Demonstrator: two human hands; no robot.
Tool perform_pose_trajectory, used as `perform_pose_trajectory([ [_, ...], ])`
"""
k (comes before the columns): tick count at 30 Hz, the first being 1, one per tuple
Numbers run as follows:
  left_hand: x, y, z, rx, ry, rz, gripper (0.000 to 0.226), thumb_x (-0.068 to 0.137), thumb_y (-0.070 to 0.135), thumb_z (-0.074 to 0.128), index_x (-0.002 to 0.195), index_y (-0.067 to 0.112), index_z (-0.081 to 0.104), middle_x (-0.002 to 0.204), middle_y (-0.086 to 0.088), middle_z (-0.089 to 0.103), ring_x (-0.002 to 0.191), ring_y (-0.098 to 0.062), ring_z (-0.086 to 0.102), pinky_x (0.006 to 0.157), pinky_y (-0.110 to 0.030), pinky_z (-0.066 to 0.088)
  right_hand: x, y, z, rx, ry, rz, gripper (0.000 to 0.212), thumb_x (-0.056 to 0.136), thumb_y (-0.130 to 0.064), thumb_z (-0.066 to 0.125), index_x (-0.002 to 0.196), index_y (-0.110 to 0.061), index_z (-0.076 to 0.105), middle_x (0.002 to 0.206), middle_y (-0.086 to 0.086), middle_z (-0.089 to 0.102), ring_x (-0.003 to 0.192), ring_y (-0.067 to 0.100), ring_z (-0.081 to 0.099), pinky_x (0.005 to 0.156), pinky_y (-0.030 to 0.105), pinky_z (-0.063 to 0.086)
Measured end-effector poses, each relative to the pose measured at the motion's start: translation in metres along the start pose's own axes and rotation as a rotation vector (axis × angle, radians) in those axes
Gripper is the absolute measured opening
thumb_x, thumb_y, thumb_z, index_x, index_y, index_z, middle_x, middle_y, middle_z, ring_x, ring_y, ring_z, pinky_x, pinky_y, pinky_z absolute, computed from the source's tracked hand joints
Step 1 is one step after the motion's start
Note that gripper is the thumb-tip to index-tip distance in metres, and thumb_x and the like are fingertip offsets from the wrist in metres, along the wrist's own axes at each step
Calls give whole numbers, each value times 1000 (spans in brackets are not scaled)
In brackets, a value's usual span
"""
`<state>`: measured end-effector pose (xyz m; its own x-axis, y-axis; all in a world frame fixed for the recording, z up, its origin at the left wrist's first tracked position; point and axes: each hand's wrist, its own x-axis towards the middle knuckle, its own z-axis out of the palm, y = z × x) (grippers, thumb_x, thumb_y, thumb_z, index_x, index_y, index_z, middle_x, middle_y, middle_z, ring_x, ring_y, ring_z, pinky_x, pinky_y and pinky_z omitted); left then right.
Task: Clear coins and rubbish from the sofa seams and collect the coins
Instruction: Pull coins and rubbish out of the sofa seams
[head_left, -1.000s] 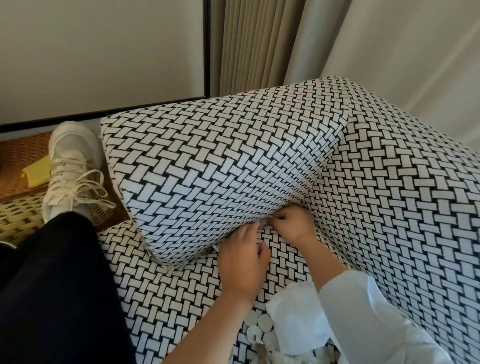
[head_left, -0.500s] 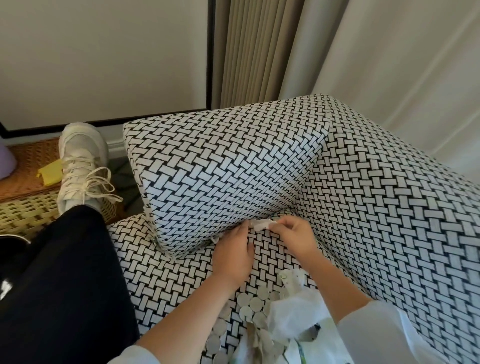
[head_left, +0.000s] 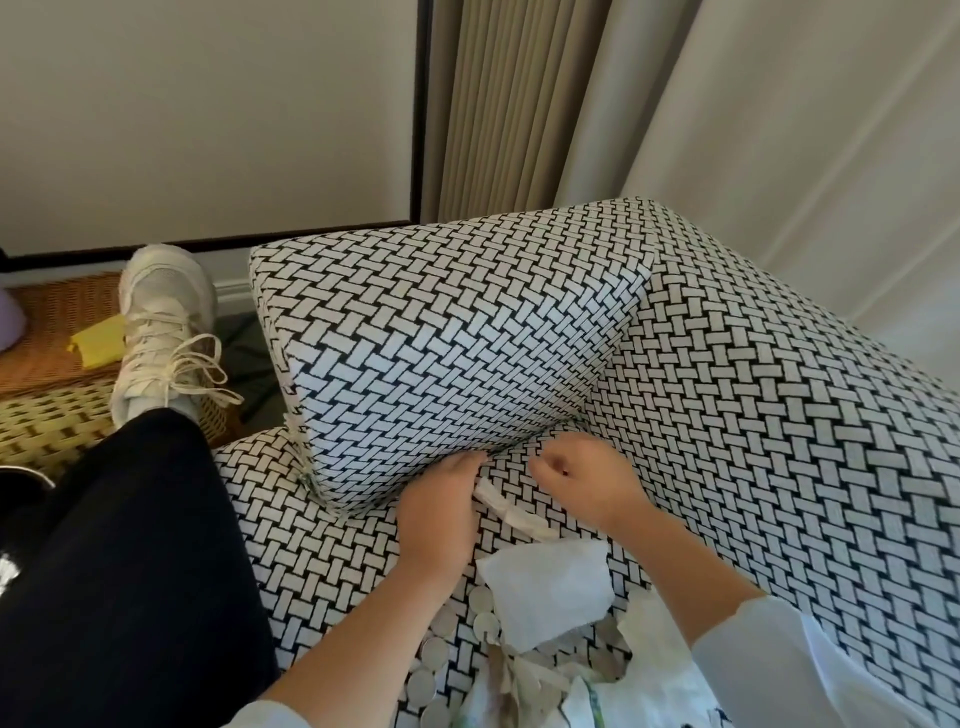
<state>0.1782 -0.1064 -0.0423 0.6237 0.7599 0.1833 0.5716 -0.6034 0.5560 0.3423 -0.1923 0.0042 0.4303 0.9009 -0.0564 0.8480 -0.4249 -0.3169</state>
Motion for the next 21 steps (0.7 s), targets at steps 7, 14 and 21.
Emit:
perform_pose_trajectory([
  [7,2,-1,14,93,-6,-1,44,95,14,44,136,28,53,131,11,60,114,-5,58,92,-23,48,43,-17,32,-11,-246,-43,30,98,-22,42,119,-17,64,118,6,66,107,28,60,89,39,51],
  [14,7,0,13,46,17,-78,31,84,11,58,107,26,72,94,10,72,80,-9,65,67,-23,49,74,-19,48,-160,-376,45,34,96,-24,34,105,-9,63,119,13,63,109,28,54,97,36,39],
  [21,10,-1,13,-14,72,-82,31,68,4,76,89,28,77,83,13,74,70,-5,68,64,-20,53,100,-24,49,-285,-616,18,48,101,-31,25,147,-21,35,155,2,34,144,25,24,118,59,10],
])
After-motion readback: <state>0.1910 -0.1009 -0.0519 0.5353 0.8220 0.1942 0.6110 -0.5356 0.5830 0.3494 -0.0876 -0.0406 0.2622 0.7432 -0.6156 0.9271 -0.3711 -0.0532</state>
